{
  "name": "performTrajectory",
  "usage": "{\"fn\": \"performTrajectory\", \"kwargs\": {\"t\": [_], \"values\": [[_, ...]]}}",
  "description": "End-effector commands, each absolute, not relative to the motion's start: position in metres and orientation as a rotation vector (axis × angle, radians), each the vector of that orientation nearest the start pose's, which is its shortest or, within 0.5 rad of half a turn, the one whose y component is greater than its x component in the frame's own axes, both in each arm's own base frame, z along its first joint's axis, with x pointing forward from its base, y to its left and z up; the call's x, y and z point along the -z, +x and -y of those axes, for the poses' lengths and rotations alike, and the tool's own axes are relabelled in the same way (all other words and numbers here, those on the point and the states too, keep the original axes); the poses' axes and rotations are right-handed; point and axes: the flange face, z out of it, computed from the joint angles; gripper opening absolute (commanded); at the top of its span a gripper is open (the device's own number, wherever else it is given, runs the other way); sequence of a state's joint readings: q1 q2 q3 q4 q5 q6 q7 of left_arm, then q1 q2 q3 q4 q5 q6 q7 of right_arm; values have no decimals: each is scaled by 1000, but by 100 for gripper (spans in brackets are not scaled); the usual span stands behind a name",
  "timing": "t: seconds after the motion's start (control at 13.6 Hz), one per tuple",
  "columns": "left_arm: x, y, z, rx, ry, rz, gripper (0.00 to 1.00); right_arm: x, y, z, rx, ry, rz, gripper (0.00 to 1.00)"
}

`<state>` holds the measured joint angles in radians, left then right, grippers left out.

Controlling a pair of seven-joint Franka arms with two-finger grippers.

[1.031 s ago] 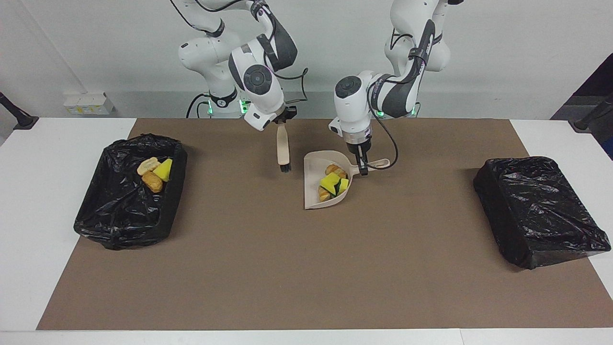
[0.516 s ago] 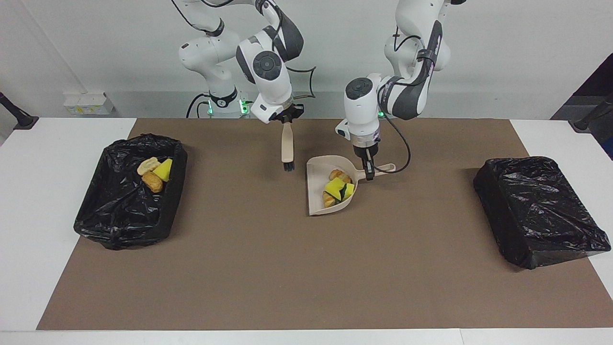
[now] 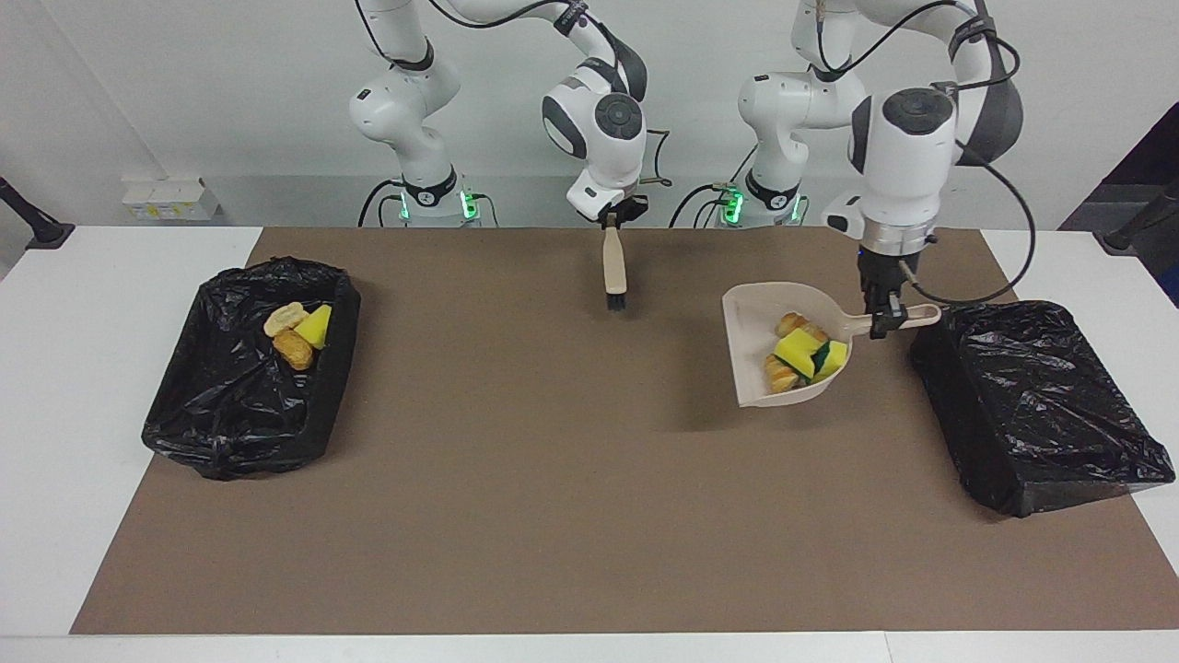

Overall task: Sweep and dump trash in bin
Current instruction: 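Carry the dustpan to the black bag and tip it with the left gripper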

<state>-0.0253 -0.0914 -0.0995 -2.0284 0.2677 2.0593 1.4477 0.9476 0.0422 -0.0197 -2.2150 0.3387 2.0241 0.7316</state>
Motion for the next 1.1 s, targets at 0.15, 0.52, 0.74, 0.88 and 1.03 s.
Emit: {"fn": "performTrajectory", "kwargs": {"t": [0.15, 0.52, 0.74, 0.88, 1.03], "values": [[-541, 557, -51, -85, -1993, -2049, 0, -336, 280, -442, -610, -3053, 44, 0], [-562, 563, -166, -122, -2022, -1978, 0, -334, 281, -443, -621, -3049, 96, 0], [-570, 573, -210, -242, -1946, -1906, 0, -342, 308, -452, -629, -3039, 63, 0], [-560, 580, -228, -348, -1883, -1888, 0, -344, 325, -457, -621, -3042, 57, 0], [-547, 589, -234, -430, -1789, -1889, 0, -333, 324, -461, -638, -3055, 71, 0]]}}
